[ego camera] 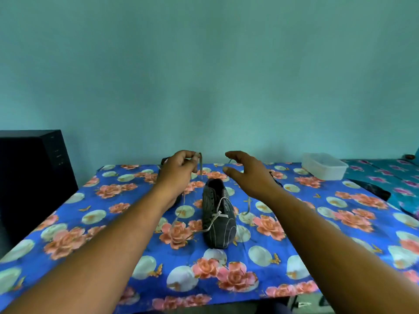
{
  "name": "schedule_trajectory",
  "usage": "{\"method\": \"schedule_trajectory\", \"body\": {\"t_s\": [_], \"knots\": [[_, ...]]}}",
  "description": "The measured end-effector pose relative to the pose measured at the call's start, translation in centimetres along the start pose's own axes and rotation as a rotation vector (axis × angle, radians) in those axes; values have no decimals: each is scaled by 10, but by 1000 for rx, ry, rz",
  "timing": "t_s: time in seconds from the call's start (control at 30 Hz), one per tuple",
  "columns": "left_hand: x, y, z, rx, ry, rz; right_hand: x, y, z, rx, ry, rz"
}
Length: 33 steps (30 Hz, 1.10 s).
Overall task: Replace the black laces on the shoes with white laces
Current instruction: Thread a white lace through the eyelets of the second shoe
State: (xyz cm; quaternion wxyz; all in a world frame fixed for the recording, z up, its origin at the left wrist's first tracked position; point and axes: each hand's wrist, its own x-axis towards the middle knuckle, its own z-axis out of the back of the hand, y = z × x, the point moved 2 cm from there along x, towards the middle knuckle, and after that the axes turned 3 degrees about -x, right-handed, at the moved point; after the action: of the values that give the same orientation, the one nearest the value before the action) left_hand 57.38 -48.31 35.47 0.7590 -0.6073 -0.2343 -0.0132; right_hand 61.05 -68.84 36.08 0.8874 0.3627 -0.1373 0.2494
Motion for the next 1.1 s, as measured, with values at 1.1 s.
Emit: {"method": "schedule_trajectory", "body": {"t_s": [1.1], "knots": [[-39, 131, -12, 331, 308, 124, -45, -100, -103, -26, 67, 82]]}}
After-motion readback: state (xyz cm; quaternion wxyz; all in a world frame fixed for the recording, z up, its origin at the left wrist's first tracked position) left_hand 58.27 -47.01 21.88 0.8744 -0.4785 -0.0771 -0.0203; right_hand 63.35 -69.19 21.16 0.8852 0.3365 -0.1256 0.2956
